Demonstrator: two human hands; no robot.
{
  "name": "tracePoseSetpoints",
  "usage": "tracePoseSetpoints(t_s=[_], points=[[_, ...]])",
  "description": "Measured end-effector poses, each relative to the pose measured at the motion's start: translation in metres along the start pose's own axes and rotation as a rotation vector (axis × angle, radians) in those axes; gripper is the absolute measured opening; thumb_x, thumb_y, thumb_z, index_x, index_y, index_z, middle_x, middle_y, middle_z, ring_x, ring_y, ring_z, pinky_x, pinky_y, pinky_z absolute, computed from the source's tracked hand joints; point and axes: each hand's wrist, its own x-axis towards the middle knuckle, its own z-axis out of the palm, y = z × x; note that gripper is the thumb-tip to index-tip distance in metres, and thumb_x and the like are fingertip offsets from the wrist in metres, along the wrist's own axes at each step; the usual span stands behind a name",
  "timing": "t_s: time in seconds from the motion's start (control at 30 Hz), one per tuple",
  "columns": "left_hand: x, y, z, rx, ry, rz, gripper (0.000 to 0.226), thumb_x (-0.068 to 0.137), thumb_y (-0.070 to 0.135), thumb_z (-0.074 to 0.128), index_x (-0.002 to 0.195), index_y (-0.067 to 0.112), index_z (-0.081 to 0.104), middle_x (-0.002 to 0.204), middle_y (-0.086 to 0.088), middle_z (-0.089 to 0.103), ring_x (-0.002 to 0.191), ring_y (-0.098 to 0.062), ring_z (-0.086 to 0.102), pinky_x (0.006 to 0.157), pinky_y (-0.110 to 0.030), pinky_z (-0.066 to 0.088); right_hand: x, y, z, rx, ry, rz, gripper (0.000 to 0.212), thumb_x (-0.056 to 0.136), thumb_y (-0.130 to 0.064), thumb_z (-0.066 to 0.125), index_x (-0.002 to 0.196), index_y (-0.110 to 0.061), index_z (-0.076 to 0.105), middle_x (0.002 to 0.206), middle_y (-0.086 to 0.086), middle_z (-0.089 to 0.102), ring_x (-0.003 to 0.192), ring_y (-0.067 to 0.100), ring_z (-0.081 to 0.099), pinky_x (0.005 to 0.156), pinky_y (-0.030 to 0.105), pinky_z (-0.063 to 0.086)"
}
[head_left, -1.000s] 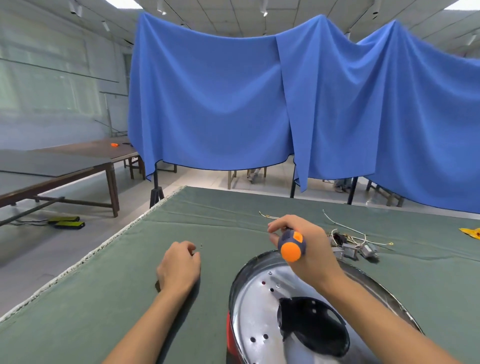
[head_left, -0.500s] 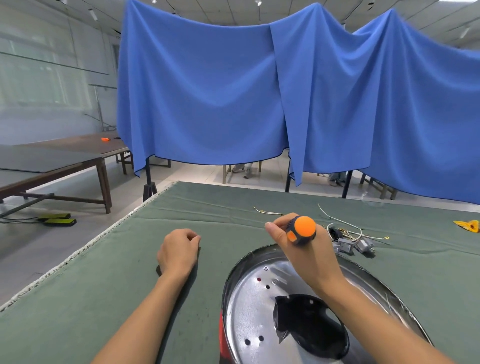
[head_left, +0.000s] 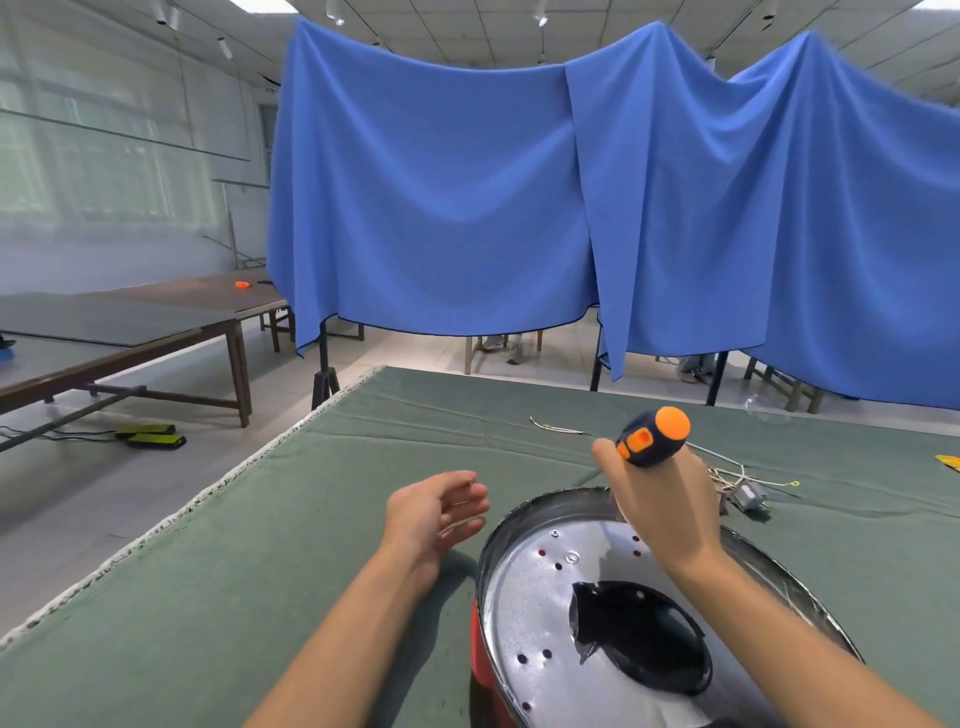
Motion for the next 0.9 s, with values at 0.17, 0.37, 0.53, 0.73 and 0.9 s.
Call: tracePoseSetpoints(t_s=[0.17, 0.37, 0.53, 0.73, 0.9], points=[[0.004, 0.000, -0.009, -0.178, 0.024, -0.149, 0.011, 0.089, 0.003, 0.056, 0.081, 0.001, 0.063, 0.060, -0.009, 0.069, 0.059, -0.021, 0.068, 0.047, -0.025, 0.056, -0.002, -0.004, -0.002, 0.482, -0.098, 0.136, 0.030, 0.082, -0.021, 0.062, 0.057, -0.006, 0.056, 0.051, 0.012, 0.061, 0.043, 0.021, 0.056, 0.041, 0.027, 0.046], [0.008, 0.001, -0.013, -0.333, 0.039, -0.191, 0.016, 0.095, 0.005, 0.050, 0.082, 0.001, 0.058, 0.075, -0.013, 0.070, 0.090, -0.027, 0.063, 0.085, -0.040, 0.052, -0.007, -0.010, -0.002, 0.697, -0.151, 0.095, 0.036, 0.087, -0.021, 0.063, 0.054, -0.009, 0.061, 0.051, 0.016, 0.062, 0.039, 0.023, 0.057, 0.037, 0.027, 0.046], [0.009, 0.004, -0.016, -0.313, 0.092, -0.196, 0.018, 0.097, 0.005, 0.047, 0.081, 0.002, 0.056, 0.104, -0.016, 0.062, 0.099, -0.028, 0.057, 0.087, -0.039, 0.046, -0.006, -0.012, -0.003, 0.783, -0.109, 0.104, 0.039, 0.088, -0.021, 0.062, 0.049, -0.019, 0.064, 0.048, 0.013, 0.060, 0.036, 0.021, 0.054, 0.035, 0.025, 0.043], [0.004, 0.005, -0.012, -0.342, 0.009, -0.238, 0.018, 0.093, -0.001, 0.049, 0.078, -0.003, 0.058, 0.072, -0.018, 0.068, 0.077, -0.030, 0.066, 0.091, -0.041, 0.048, -0.007, -0.014, -0.001, 0.858, -0.149, 0.141, 0.041, 0.089, -0.019, 0.060, 0.048, -0.018, 0.064, 0.047, 0.012, 0.059, 0.034, 0.020, 0.053, 0.033, 0.023, 0.041], [0.002, 0.004, -0.007, -0.368, 0.000, -0.223, 0.018, 0.092, -0.003, 0.049, 0.078, -0.006, 0.059, 0.062, -0.019, 0.068, 0.050, -0.028, 0.068, 0.080, -0.043, 0.049, -0.007, -0.015, -0.004, 0.868, -0.148, 0.142, 0.035, 0.090, -0.017, 0.060, 0.056, -0.010, 0.060, 0.047, 0.013, 0.059, 0.034, 0.020, 0.053, 0.034, 0.023, 0.041]])
